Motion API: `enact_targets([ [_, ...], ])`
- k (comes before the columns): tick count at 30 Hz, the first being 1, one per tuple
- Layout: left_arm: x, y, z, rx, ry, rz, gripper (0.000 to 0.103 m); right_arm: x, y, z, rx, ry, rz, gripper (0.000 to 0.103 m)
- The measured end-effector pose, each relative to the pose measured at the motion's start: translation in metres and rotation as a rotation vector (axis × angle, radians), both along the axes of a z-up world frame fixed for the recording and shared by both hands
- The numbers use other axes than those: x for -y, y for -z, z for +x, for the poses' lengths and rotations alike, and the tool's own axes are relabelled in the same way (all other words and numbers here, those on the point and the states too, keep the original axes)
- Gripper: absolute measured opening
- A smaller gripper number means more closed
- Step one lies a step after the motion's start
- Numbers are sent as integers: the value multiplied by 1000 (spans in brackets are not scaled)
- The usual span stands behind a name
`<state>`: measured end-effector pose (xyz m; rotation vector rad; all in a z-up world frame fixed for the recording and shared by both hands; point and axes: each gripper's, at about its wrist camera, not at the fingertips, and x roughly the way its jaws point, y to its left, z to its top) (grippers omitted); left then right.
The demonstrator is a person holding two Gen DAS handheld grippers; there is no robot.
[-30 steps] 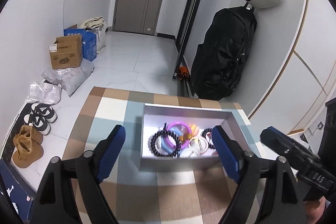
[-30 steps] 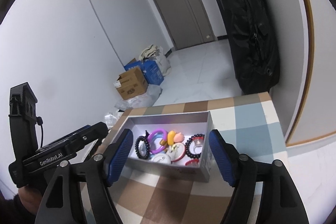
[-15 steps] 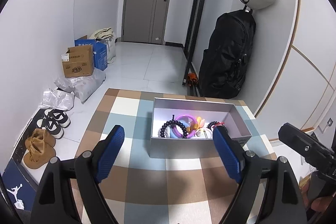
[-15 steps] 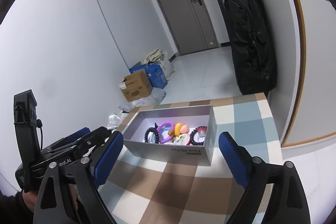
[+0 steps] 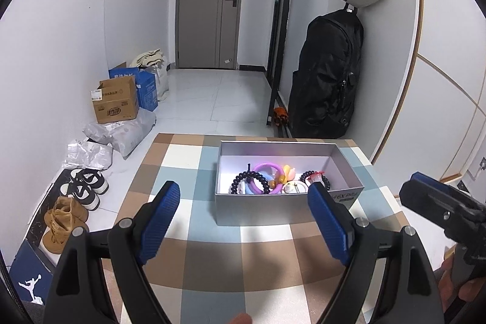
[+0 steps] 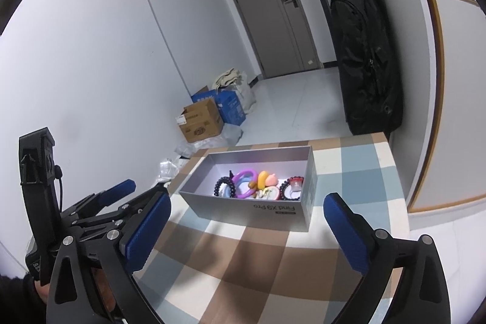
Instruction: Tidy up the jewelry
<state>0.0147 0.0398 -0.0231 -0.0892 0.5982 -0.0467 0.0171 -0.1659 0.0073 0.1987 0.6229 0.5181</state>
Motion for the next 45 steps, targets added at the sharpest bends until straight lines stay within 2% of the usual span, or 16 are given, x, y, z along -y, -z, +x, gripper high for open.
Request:
enact_targets([
  [23,-1,2,2,-25,2,-28,83,-1,6,2,-32,-2,1,103],
  [45,3,2,4,-22,5,-16,83,0,6,1,-33,1,-4,103],
])
